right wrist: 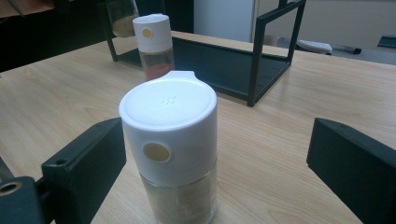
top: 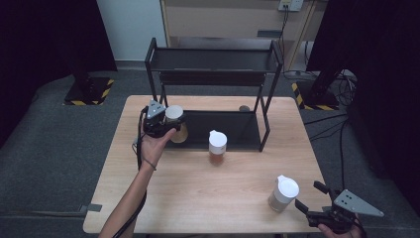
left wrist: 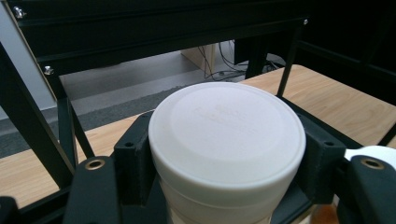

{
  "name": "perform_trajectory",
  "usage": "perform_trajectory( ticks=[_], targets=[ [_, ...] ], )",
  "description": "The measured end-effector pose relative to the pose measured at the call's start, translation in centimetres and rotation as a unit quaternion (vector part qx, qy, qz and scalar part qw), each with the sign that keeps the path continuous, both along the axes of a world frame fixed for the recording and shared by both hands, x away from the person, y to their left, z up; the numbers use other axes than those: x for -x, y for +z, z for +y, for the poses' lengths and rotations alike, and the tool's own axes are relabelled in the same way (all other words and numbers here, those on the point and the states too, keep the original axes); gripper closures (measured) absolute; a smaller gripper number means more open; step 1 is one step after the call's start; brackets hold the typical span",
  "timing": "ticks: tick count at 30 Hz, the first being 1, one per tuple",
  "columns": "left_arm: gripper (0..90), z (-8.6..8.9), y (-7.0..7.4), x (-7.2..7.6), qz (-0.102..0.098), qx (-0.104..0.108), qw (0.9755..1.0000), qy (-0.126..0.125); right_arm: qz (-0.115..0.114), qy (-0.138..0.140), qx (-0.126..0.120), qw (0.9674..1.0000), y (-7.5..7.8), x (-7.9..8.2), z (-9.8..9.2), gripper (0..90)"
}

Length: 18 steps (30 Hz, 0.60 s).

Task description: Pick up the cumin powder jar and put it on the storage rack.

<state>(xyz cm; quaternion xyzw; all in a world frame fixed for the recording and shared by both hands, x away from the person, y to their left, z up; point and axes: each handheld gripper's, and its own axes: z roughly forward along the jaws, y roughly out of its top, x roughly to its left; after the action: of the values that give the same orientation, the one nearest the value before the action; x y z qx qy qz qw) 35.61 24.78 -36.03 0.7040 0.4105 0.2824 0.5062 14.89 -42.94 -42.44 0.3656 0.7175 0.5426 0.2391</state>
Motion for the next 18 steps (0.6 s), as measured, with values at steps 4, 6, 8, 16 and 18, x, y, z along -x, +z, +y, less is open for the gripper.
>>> perform_trajectory(
  ticks=[4,6,8,16,18],
  targets=[
    [32.8,-0.5,-0.5,-0.7,0.000,-0.003,0.9999,0.011,0.000,0.001,0.000,1.0000,0.0,0.0,0.0,4.9],
    [32.8,-0.7,-0.7,-1.0,0.001,-0.010,0.9999,0.012,0.000,0.001,0.000,1.0000,0.0,0.0,0.0,5.0],
    [32.8,-0.9,-1.0,-1.3,-0.002,-0.015,0.9998,0.013,0.000,0.001,-0.001,1.0000,0.0,0.0,-0.1,4.9],
    [32.8,-1.7,-1.8,-2.4,0.006,-0.017,0.9996,0.020,0.000,0.001,-0.001,1.0000,0.0,0.0,-0.1,5.0],
    [32.8,-1.9,-2.1,-2.7,0.007,-0.019,0.9996,0.022,0.000,0.001,-0.001,1.0000,0.0,0.0,-0.1,5.0]
  ],
)
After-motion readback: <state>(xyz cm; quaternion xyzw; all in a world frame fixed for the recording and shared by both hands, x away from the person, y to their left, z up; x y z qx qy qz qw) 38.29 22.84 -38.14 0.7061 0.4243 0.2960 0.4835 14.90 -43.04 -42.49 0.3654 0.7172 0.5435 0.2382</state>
